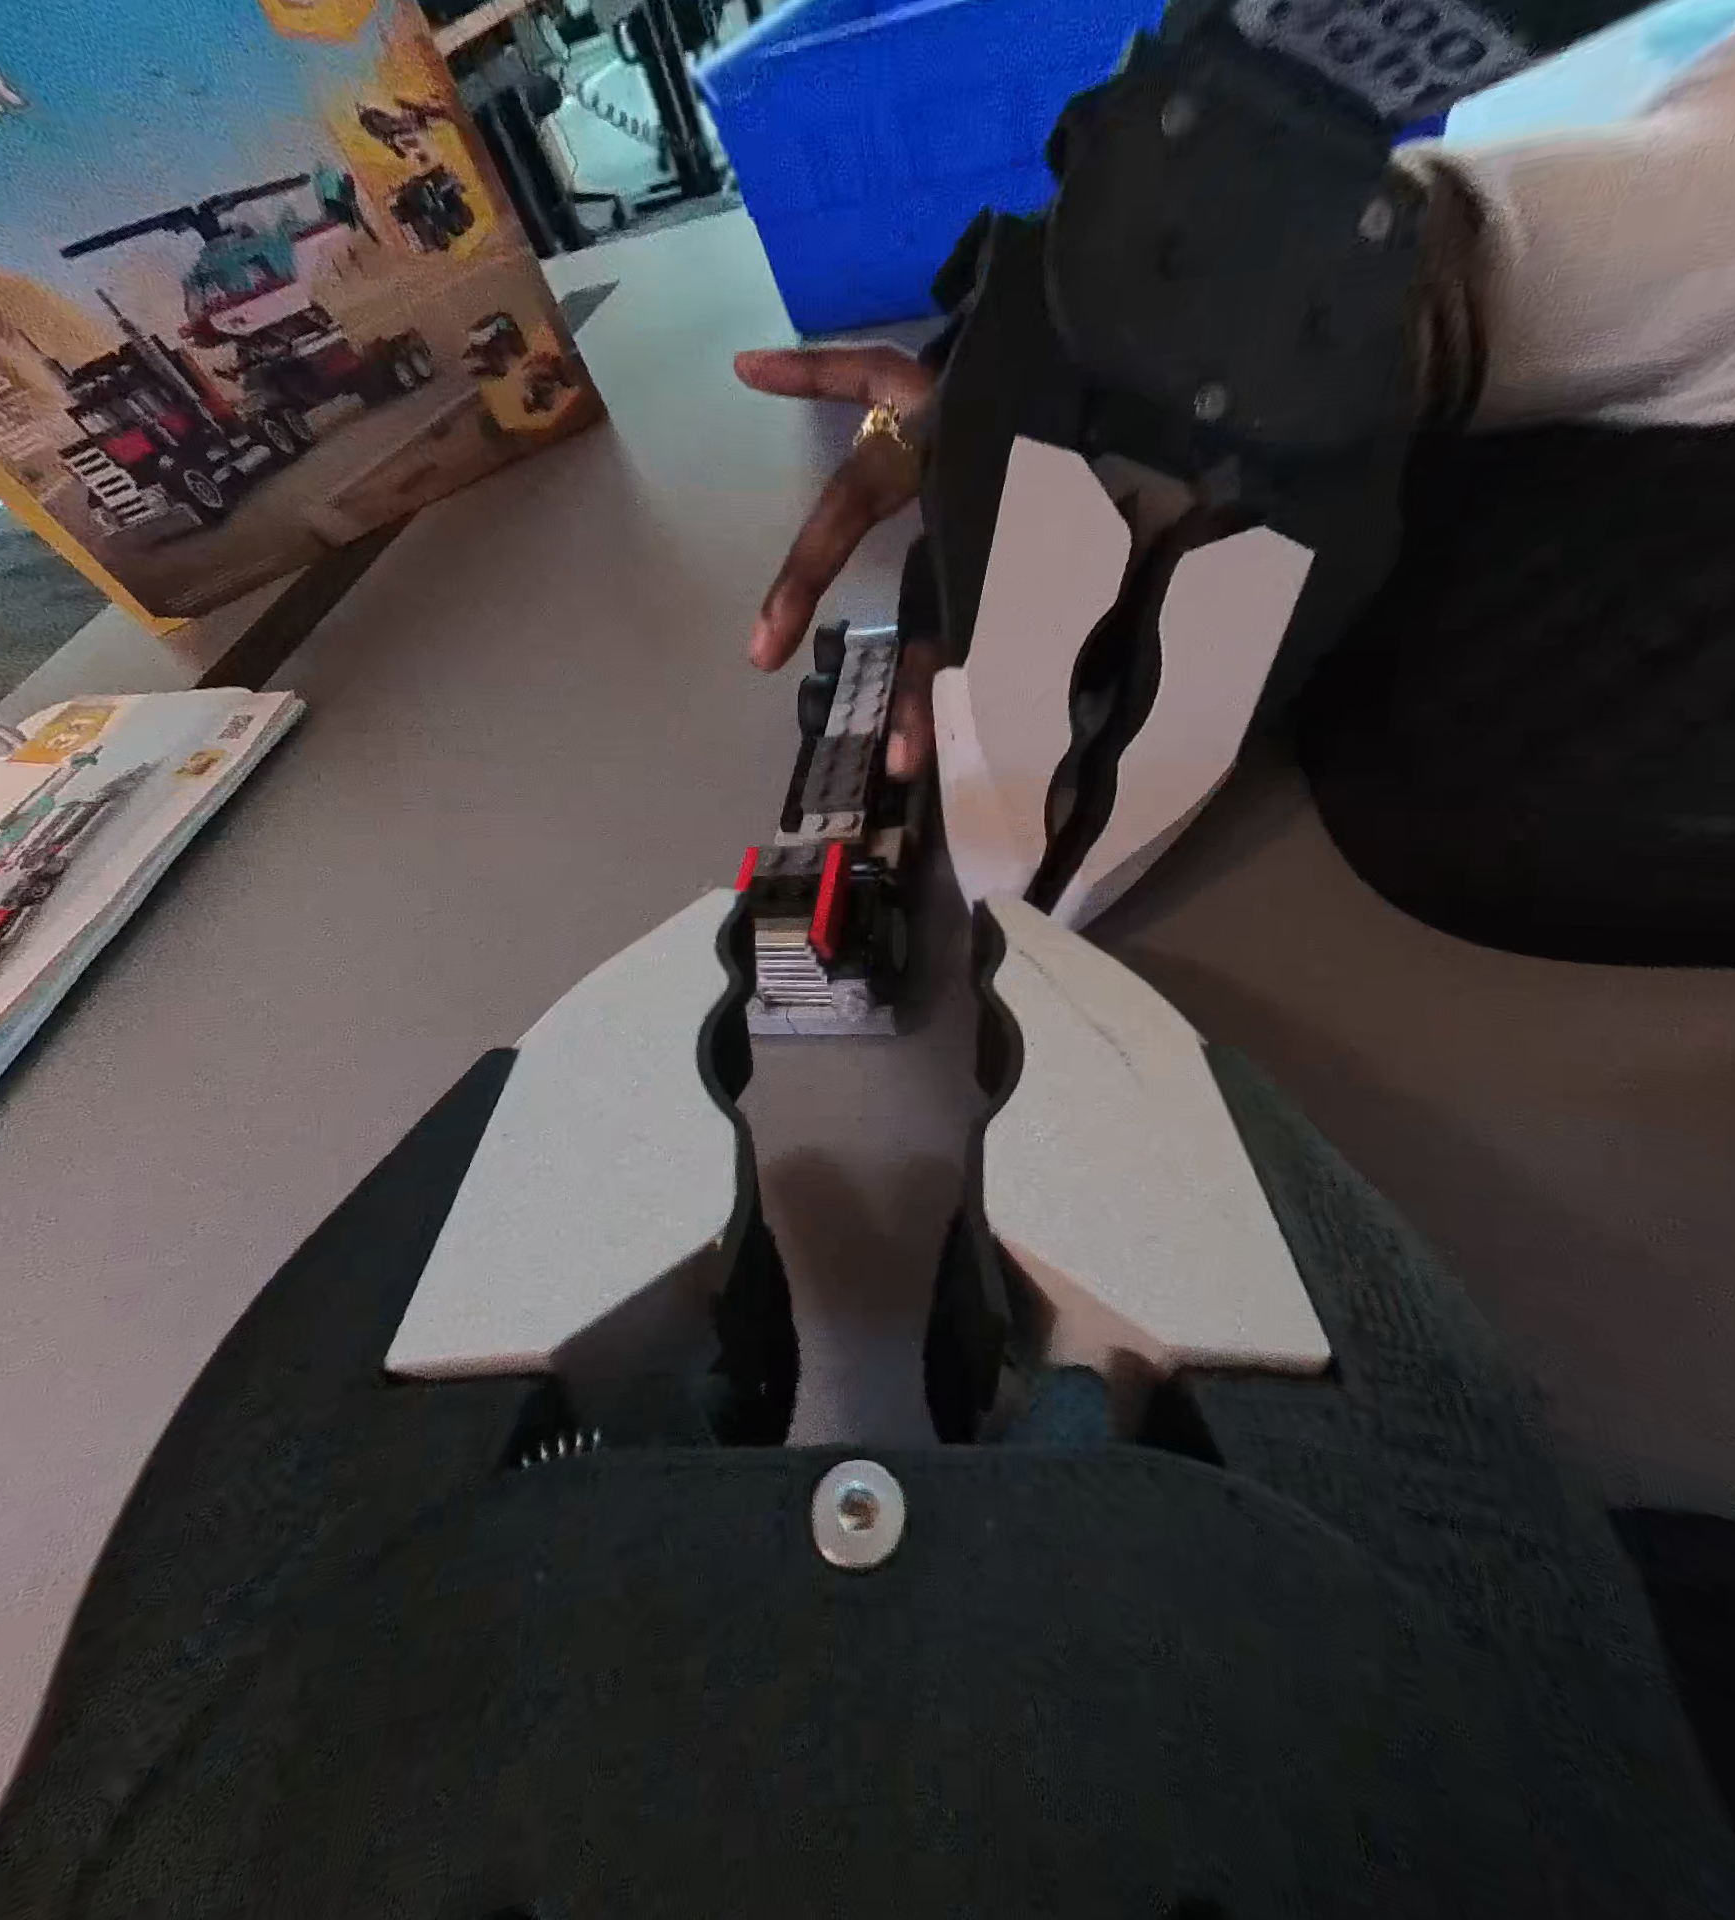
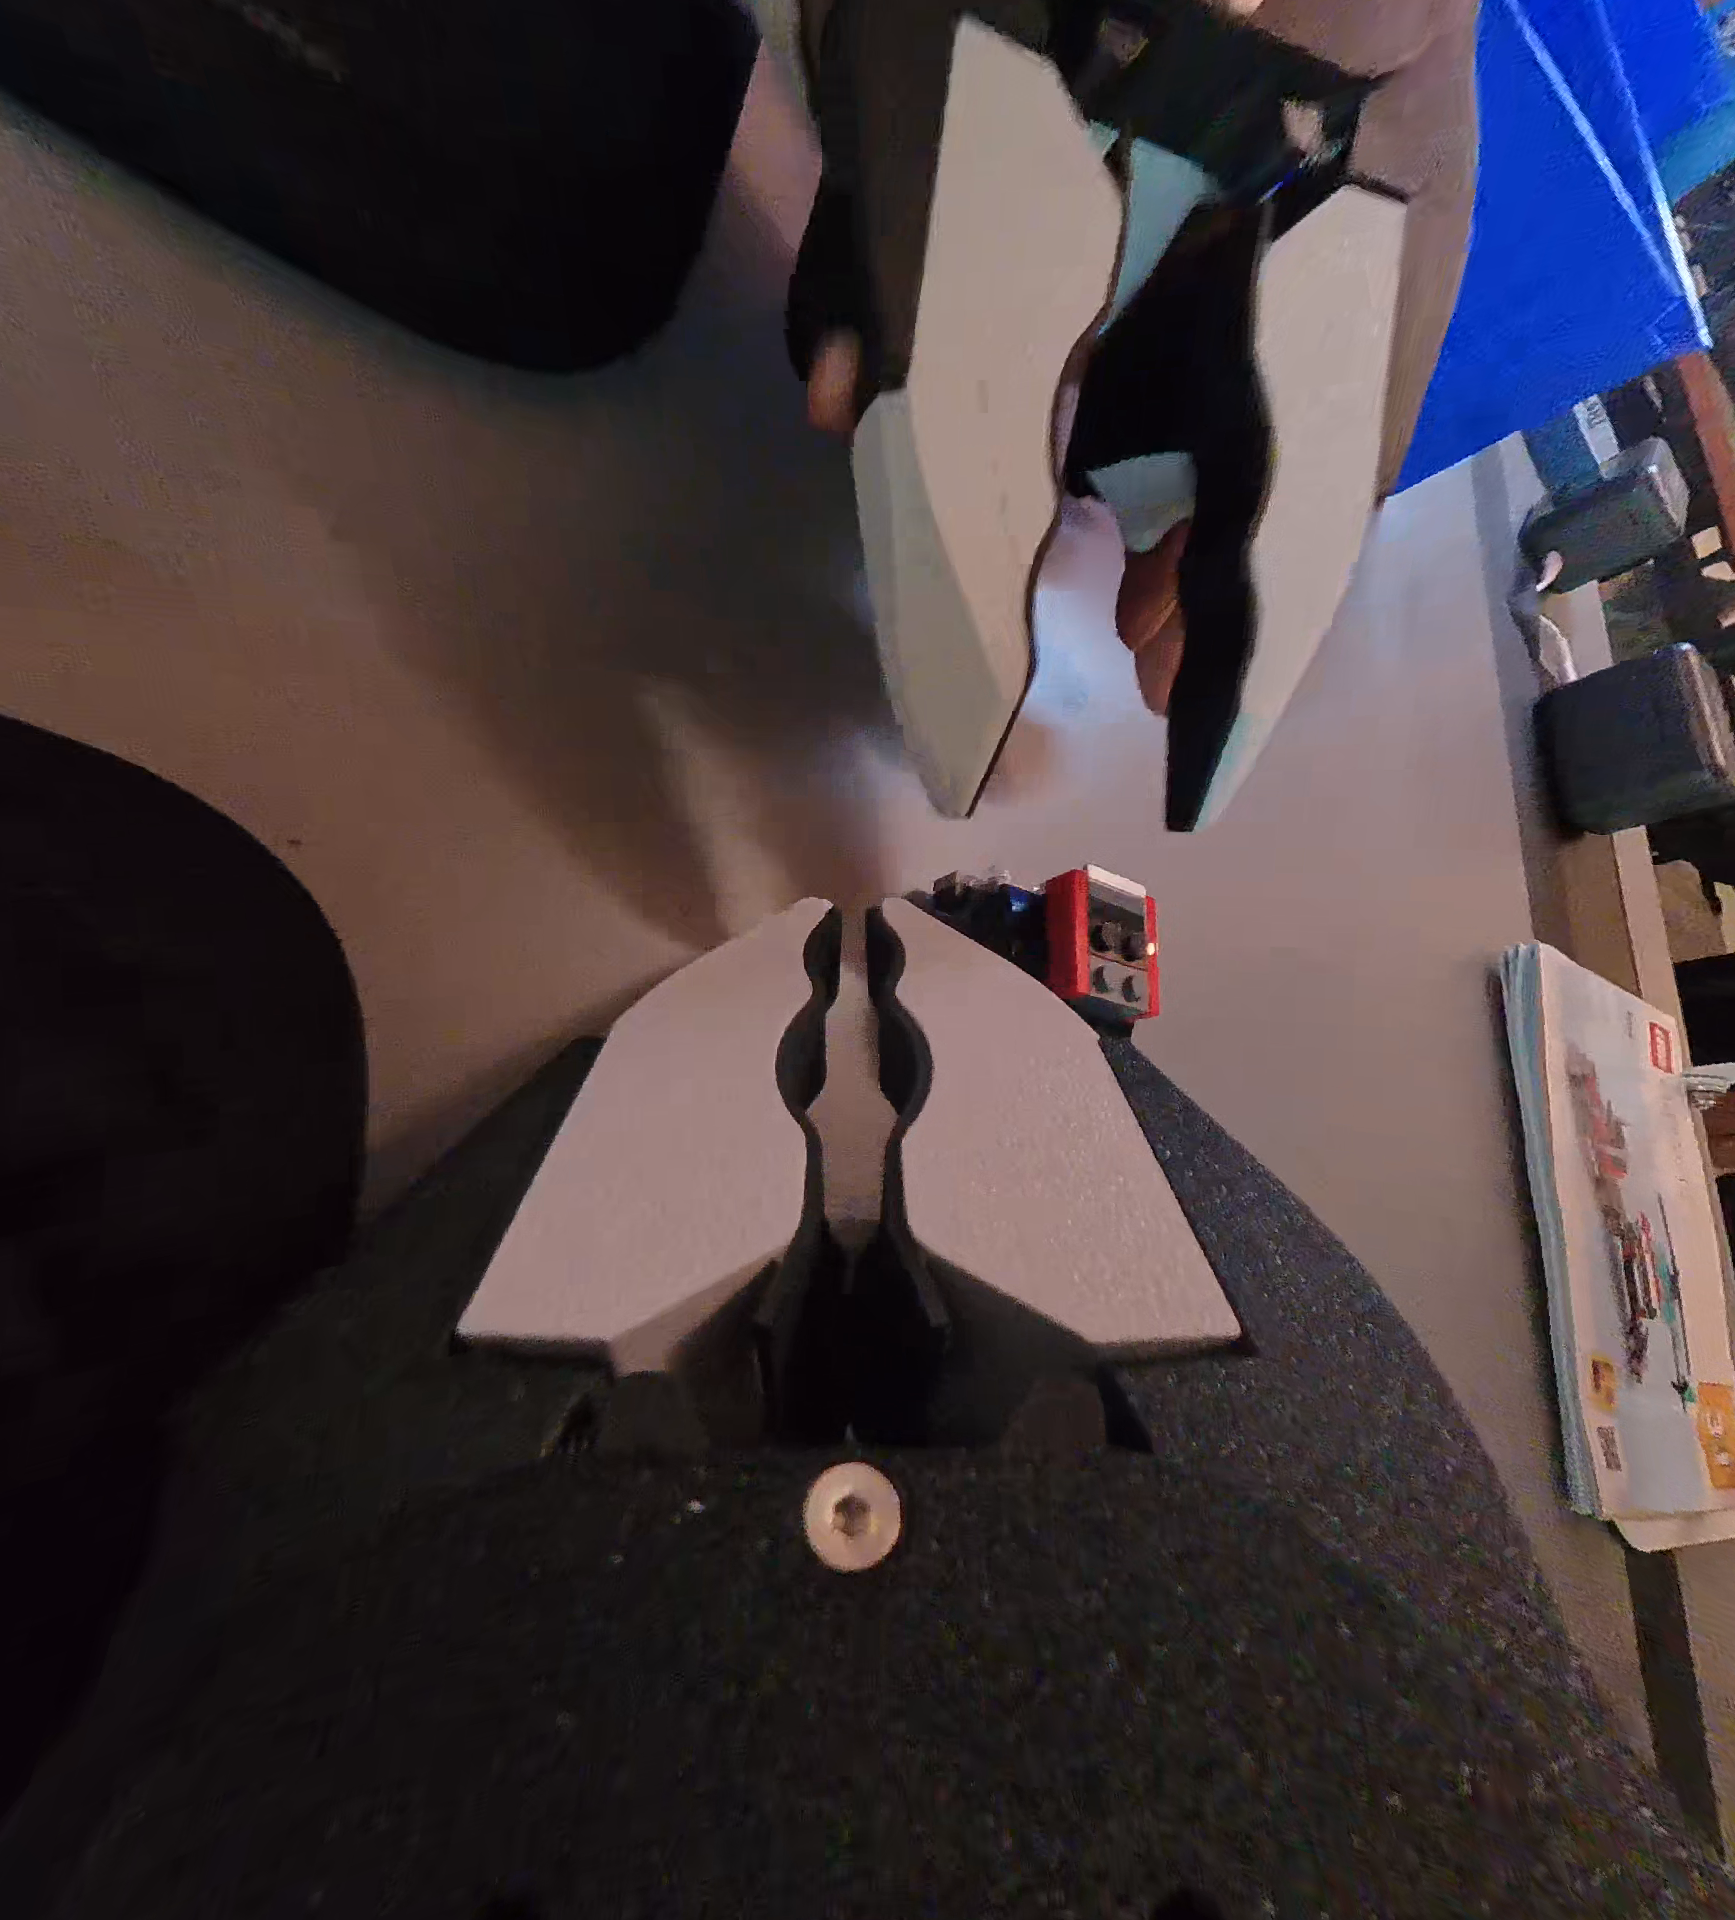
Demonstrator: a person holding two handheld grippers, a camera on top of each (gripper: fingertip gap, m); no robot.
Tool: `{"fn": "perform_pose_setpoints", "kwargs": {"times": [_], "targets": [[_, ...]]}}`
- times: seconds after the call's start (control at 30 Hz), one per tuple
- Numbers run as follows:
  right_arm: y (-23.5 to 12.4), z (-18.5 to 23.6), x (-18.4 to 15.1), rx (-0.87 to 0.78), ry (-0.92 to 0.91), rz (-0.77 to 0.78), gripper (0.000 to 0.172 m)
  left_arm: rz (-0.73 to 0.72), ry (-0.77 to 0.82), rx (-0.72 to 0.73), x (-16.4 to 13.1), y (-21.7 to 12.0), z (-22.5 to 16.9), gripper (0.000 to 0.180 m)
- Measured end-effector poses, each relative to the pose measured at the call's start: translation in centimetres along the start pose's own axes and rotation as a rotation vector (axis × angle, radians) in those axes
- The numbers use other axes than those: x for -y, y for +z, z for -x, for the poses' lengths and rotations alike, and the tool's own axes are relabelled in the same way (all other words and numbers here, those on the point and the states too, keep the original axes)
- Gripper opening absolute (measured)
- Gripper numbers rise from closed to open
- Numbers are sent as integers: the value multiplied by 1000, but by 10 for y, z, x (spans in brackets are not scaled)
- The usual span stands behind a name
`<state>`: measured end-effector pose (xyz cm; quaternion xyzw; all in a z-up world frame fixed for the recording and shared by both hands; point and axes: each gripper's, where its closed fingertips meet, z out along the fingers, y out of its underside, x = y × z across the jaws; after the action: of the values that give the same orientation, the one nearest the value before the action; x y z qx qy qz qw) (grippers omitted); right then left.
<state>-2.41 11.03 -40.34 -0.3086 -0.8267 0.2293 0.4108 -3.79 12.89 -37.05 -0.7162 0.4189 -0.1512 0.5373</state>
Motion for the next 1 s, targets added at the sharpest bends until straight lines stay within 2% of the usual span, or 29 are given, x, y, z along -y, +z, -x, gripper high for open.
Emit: {"fn": "perform_pose_setpoints", "kwargs": {"times": [0.07,0.17,0.27,0.33,0.4,0.43,0.5,0.6,0.7,0.77,0.93,1.0], "targets": [[-8,-14,10,-66,50,-83,12,63,33,38,-7,5,2,41],[-25,-42,18,-131,235,-233,30,81,38,57,-10,7,4,44],[-16,-46,-1,-20,390,-148,58,95,42,57,-12,6,4,44],[-4,-44,-13,27,405,-75,51,89,51,49,-11,5,2,43],[5,-40,-15,57,402,-65,35,74,35,46,-10,4,3,42],[6,-40,-13,52,402,-78,34,66,15,44,-9,2,4,42],[5,-39,-10,9,283,-70,34,43,-42,46,-8,-1,9,43],[-4,-50,10,-245,-112,-73,34,-17,-207,40,-2,-8,19,49],[-9,-51,26,-394,-354,-48,33,-85,-482,-103,5,-11,15,67],[-9,-54,31,-451,-419,-26,33,-99,-596,-176,8,-11,11,69],[-7,-56,39,-519,-499,-3,33,-71,-513,-106,6,-7,11,41],[-7,-58,40,-538,-513,5,33,-77,-491,-72,6,-7,13,40]]}}
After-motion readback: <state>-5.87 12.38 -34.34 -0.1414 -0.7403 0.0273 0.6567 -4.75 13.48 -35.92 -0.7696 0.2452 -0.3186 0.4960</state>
